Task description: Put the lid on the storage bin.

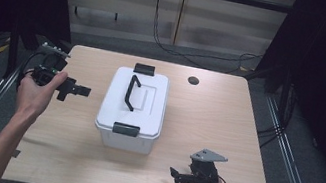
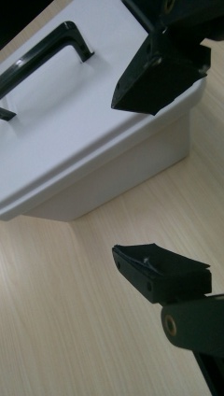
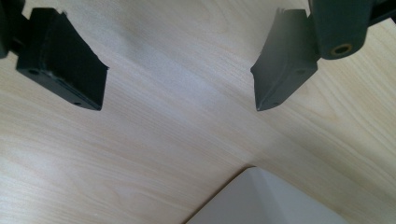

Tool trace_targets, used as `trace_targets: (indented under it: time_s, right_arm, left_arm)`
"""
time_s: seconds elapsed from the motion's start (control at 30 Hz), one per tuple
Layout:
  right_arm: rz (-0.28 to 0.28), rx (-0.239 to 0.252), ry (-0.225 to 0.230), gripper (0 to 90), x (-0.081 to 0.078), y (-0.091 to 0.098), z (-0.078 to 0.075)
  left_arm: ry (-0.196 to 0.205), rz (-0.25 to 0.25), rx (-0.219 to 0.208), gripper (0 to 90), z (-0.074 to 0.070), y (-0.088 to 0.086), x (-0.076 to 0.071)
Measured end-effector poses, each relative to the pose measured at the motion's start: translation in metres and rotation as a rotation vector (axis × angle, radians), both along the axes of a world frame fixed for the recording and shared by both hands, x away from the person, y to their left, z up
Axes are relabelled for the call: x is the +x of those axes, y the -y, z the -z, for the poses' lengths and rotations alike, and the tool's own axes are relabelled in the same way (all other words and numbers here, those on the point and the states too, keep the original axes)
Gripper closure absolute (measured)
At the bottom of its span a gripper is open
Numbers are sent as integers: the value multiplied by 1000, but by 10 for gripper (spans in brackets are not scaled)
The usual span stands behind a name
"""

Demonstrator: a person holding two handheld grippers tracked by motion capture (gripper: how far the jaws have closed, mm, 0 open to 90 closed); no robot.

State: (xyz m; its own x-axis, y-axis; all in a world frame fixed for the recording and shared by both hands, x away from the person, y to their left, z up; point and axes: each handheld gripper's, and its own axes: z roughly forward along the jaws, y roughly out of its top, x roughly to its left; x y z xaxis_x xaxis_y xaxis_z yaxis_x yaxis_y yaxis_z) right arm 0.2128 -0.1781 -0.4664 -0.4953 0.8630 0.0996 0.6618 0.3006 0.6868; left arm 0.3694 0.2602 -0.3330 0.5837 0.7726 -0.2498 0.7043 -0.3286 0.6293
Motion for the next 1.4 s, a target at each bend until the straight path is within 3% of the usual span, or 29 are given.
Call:
trace_targets:
  time_s: [0.33, 0.43, 0.47, 0.57, 0.6, 0.73, 0.93, 0.97, 1.0, 1.23, 1.27, 1.4]
  right_arm:
    - [10, 4, -2, 170, 1, 1, 0]
    - [14, 4, -7, 171, 1, 1, 0]
    - [15, 4, -7, 170, 1, 2, 0]
    - [13, 4, -8, 170, 0, 1, 0]
    - [11, 3, -5, 170, 1, 1, 0]
    - [13, 2, -6, 170, 1, 1, 0]
    - [15, -2, -9, 170, 1, 0, 1]
    - [15, -2, -9, 170, 1, 0, 1]
    - [17, -4, -10, 170, 1, 1, 1]
    - [28, -9, -2, 170, 2, 1, 2]
    - [30, -14, 4, 170, 3, 2, 3]
    - [55, -42, 13, 172, 6, 4, 6]
  left_arm:
    - [55, 19, -12, 242, 20, -13, -28]
    - [54, 9, -7, 241, 26, -16, -33]
    - [78, 16, -21, 235, 30, -22, -37]
    - [74, 0, -22, 229, 35, -27, -40]
    - [71, -11, -44, 225, 40, -32, -44]
    - [76, -15, -41, 222, 51, -41, -53]
    - [76, -72, -42, 187, 73, -52, -63]
    - [76, -72, -42, 187, 73, -52, -63]
    - [63, -69, -71, 187, 79, -55, -68]
    - [61, -69, -51, 187, 93, -56, -77]
    - [75, -68, -30, 187, 95, -54, -80]
    - [61, -48, -57, 187, 101, -52, -85]
